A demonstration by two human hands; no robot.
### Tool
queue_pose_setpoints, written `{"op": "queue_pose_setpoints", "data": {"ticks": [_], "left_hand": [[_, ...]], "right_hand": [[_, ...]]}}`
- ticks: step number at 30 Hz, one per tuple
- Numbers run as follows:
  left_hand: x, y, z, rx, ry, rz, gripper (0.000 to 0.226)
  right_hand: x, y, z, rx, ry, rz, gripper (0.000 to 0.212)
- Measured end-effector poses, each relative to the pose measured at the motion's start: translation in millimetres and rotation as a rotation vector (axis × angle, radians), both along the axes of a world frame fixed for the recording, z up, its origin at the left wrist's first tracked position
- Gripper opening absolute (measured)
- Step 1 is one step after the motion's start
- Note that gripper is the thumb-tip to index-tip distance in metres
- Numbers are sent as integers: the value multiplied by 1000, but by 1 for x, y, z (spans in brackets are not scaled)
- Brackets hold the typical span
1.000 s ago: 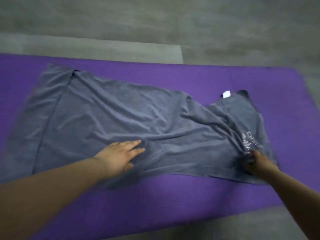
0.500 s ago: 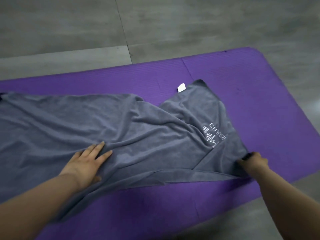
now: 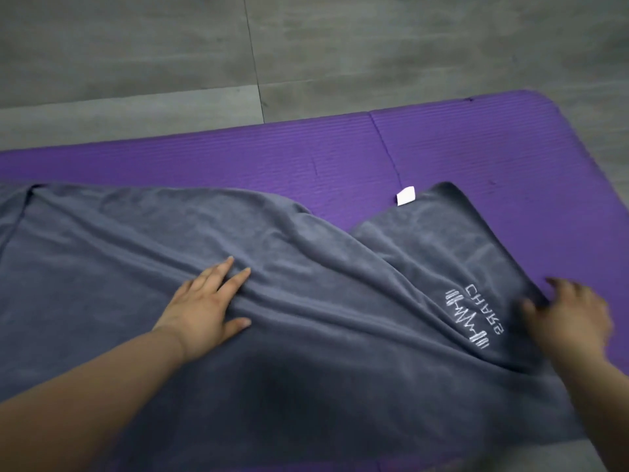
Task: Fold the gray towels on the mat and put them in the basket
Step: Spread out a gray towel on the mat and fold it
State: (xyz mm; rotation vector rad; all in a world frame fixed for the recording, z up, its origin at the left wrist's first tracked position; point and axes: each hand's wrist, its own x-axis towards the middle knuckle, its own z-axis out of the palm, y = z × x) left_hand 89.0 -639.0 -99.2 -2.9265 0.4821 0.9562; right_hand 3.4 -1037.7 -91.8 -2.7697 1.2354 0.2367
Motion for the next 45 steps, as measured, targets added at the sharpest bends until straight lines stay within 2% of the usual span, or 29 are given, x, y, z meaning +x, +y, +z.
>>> {"op": "queue_pose_setpoints", "data": {"ticks": [2,4,7,10,12,15,18,20,22,26,29,33,36,38,42,43,45], "left_hand": [[6,-9,-5,-10,-3,50,80],[10,-19,-11,-36,-10,122,81],[11,-32,-17,-29,11,189,84],[12,-38,-22,-5,12,227,84],[13,-41,-24,-5,7,260,84],[20,-39,-23,37,8,231,85],[32,-36,-22,86,-25,166,84],[37,-36,-17,95,-24,202,80],[39,-35,-13,122,0,215,78],[43,-33,-10,109,-8,168,72],[49,-37,-12,4,-58,151,70],[45,-40,-20,-47,-30,191,80],[40,-39,-23,-21,-26,200,86],[40,-38,-24,17,-22,177,87],[45,-37,-26,86,3,137,88],[46,-37,-26,96,8,136,88],[51,-37,-26,108,1,122,86]], "right_hand": [[56,15,-4,61,-47,208,56],[102,24,-12,122,-64,264,61],[147,34,-19,311,-56,95,64],[166,33,-22,353,-74,56,40],[175,24,-14,324,-210,43,29],[189,2,9,264,-444,-26,23],[191,-22,21,295,-515,4,45],[180,-24,19,370,-482,41,64],[158,-17,5,337,-341,104,70],[113,14,-31,243,9,217,55],[106,27,-34,162,-1,267,45],[140,44,-14,106,-82,485,42],[181,70,-8,160,47,611,49],[200,84,-13,115,170,671,44],[217,90,-17,73,272,687,36],[221,86,-14,69,259,681,34],[229,77,-11,109,94,569,29]]}}
